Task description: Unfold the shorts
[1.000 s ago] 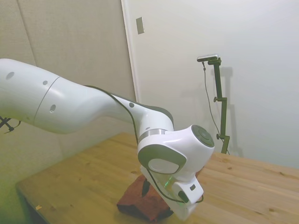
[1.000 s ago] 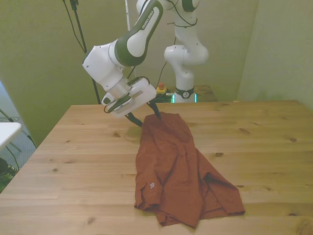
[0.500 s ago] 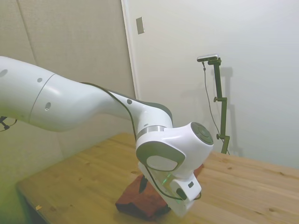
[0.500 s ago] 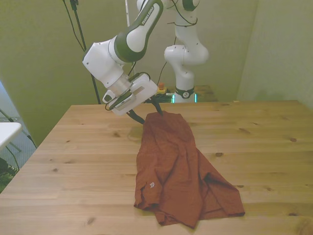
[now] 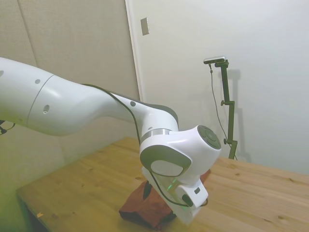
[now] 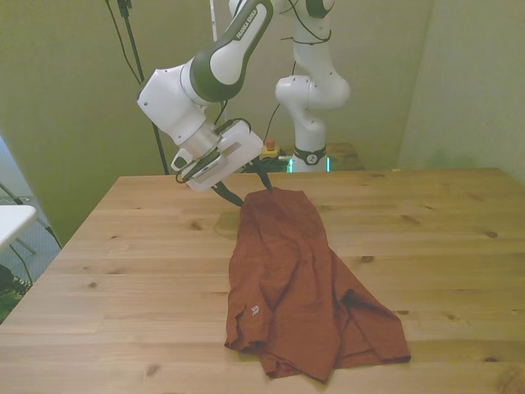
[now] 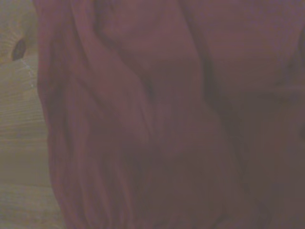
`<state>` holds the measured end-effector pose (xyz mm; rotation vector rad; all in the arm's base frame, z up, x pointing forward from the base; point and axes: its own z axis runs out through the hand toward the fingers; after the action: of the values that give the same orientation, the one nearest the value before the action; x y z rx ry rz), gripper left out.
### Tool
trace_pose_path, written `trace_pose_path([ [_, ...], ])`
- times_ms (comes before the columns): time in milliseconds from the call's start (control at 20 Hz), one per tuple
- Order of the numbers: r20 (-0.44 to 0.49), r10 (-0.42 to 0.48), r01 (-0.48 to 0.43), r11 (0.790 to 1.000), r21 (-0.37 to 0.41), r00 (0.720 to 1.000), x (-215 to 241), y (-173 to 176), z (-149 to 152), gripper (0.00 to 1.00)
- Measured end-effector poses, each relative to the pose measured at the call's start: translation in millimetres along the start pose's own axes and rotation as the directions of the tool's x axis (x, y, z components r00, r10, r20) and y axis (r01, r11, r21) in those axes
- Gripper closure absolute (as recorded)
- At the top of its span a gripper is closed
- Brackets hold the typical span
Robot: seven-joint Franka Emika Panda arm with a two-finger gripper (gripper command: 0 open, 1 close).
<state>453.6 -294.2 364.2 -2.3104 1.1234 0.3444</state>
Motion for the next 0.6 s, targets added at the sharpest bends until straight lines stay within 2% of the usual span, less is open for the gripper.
trace_pose_path([
  [250, 0.010, 0.000, 0.000, 1.000, 0.014, 1.000, -0.5, 0.4, 5.3, 0.00],
  [300, 0.011, -0.002, 0.002, 1.000, 0.020, 1.000, -0.6, 0.0, 5.9, 1.00],
  [600, 0.015, -0.008, 0.008, 0.999, 0.037, 1.000, -0.8, -0.9, 8.9, 1.00],
])
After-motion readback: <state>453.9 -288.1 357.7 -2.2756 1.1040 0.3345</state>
